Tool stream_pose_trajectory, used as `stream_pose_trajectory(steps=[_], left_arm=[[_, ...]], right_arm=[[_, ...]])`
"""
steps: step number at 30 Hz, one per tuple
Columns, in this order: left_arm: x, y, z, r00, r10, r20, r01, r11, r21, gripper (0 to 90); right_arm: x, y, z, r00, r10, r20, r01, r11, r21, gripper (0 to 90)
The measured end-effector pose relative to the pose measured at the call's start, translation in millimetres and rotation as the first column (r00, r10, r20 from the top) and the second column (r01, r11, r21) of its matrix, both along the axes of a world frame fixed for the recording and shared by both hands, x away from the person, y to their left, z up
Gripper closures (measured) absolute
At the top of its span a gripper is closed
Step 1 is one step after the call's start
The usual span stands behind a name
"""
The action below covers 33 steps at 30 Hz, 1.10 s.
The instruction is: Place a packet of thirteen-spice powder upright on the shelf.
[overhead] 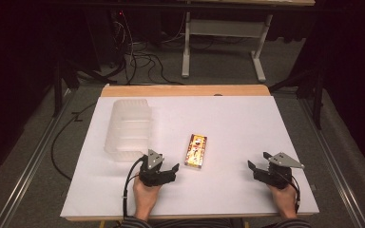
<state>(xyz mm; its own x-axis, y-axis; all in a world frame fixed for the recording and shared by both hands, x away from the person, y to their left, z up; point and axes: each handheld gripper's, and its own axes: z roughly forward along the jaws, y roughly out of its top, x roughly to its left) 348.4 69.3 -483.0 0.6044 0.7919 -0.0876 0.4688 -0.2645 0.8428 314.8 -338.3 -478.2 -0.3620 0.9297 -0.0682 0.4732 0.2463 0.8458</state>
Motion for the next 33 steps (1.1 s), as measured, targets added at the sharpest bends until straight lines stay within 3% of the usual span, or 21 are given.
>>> stream_pose_trajectory(steps=[13, 22, 26, 31, 33], left_arm=[[1.3, 0.7, -0.4, 0.9999, -0.003, -0.016, 0.003, 0.9999, -0.011, 18.9], [-1.7, -3.3, 0.0, 0.9998, -0.018, 0.013, 0.018, 0.9996, 0.02, 19.1], [-2.9, -6.9, 0.0, 0.9995, -0.018, 0.024, 0.017, 0.9981, 0.059, 18.2], [-2.8, -6.1, 0.2, 0.9993, -0.028, 0.023, 0.026, 0.9984, 0.05, 18.8], [0.0, -4.1, -0.1, 0.9995, -0.031, -0.002, 0.031, 0.9992, 0.025, 19.3]], right_arm=[[0.6, 0.0, -0.1, 1.0, 0.0, -0.001, 0.0, 1.0, -0.006, 28.3], [0.0, -0.1, 0.1, 0.9999, -0.014, 0.004, 0.014, 1.0, -0.001, 27.7], [-0.3, -0.3, 0.1, 1.0, -0.004, 0.008, 0.004, 1.0, -0.003, 27.5], [-0.3, -0.1, 0.1, 0.9999, -0.003, 0.01, 0.003, 1.0, -0.003, 27.2], [-0.5, -0.7, 0.2, 0.9999, -0.002, 0.017, 0.002, 1.0, -0.002, 27.1]])
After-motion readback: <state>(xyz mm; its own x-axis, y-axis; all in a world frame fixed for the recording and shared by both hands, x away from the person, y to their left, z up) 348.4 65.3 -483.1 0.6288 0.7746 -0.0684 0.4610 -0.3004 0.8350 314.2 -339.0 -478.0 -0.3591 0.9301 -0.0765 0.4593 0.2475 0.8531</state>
